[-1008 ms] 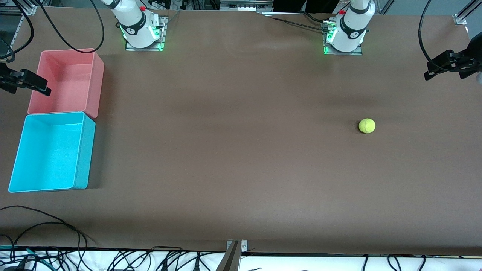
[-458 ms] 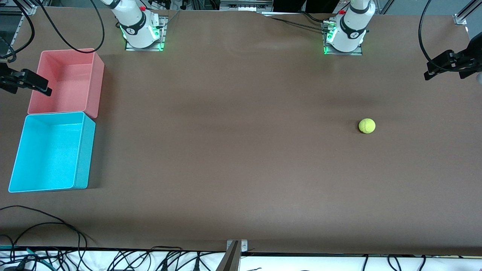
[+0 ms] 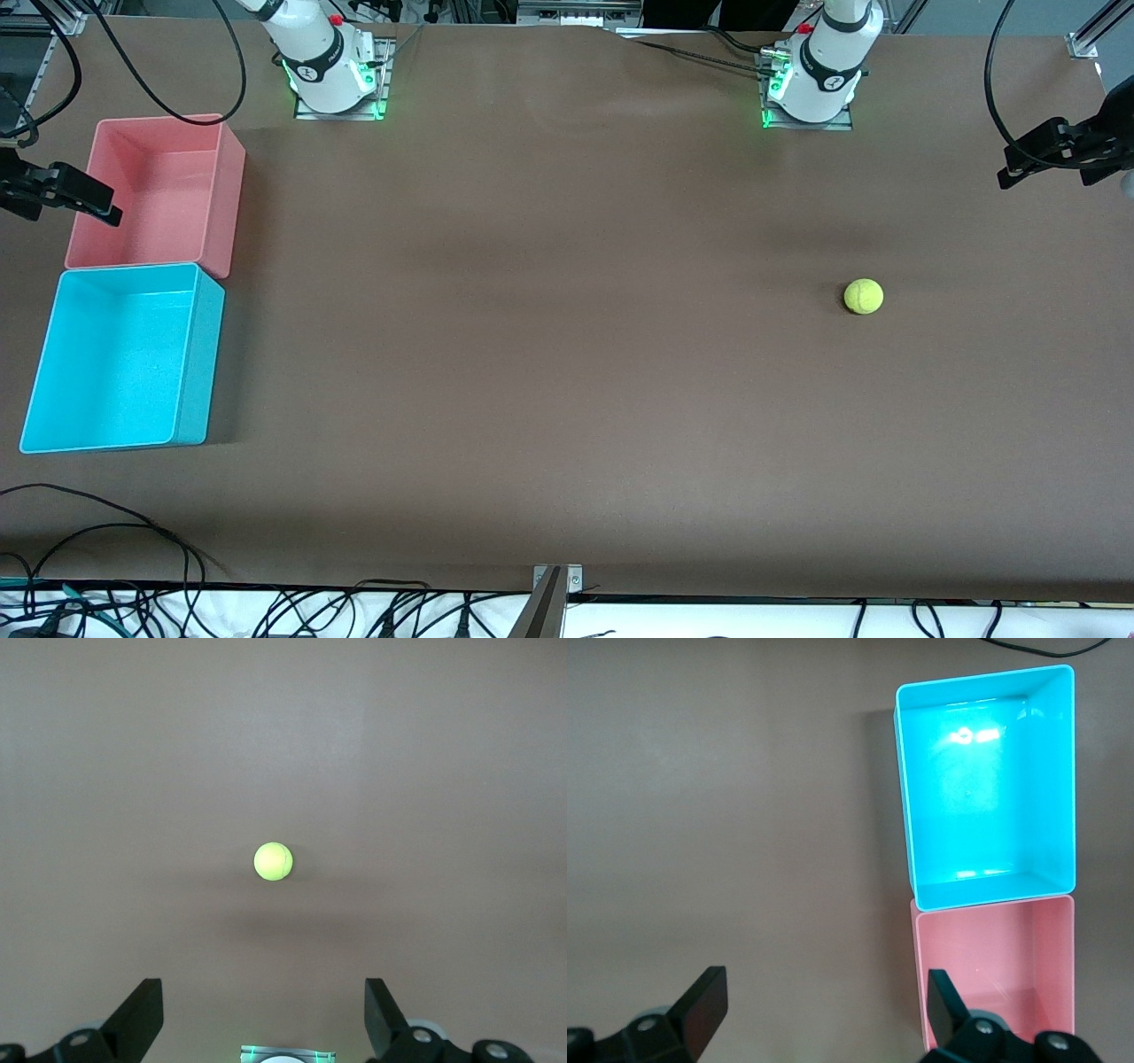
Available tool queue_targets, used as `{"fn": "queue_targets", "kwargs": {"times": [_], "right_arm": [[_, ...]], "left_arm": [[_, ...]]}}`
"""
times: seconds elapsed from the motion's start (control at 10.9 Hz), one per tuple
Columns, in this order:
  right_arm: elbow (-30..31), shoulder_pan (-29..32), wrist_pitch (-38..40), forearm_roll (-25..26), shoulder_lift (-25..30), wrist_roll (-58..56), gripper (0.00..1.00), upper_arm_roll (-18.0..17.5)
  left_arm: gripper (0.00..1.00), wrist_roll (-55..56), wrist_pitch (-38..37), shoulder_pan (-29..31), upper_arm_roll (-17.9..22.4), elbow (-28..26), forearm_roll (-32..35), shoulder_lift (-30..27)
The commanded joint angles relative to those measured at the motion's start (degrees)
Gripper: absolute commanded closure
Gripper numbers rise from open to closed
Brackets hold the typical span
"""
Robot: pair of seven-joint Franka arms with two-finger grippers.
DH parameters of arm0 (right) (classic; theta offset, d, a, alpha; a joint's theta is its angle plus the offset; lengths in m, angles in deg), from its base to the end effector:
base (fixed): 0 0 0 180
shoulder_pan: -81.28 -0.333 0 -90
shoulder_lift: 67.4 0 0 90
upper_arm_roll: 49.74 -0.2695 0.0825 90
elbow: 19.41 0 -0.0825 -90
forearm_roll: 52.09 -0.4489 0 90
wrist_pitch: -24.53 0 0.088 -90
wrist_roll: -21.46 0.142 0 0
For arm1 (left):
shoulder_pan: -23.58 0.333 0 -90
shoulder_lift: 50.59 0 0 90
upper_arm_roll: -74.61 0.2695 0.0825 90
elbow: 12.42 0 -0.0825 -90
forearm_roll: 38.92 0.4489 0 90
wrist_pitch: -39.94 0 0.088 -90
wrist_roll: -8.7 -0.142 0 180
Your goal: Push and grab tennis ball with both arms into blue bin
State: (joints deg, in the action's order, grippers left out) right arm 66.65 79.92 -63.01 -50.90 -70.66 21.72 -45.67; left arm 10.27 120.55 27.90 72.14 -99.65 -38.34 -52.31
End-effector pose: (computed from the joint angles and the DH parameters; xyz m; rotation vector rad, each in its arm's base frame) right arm 0.6283 -0.0319 0.5407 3.1160 -0.0816 -0.0490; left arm 0.5906 0.0203 0.5732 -3.1261 -0.0954 0.1339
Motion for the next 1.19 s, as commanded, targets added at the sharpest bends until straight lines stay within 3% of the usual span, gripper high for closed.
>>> {"fn": "queue_targets", "kwargs": {"times": [0.0, 1.1], "right_arm": [[-1.1, -0.2, 0.9, 1.0, 0.2, 0.7, 0.00, -0.2], [-1.1, -0.2, 0.9, 1.0, 0.1, 0.7, 0.00, 0.0]], "left_arm": [[0.00, -0.6, -0.9, -0.2, -0.2, 0.5, 1.5, 0.1], [0.00, -0.5, -0.9, -1.2, -0.2, 0.7, 1.4, 0.1]]}}
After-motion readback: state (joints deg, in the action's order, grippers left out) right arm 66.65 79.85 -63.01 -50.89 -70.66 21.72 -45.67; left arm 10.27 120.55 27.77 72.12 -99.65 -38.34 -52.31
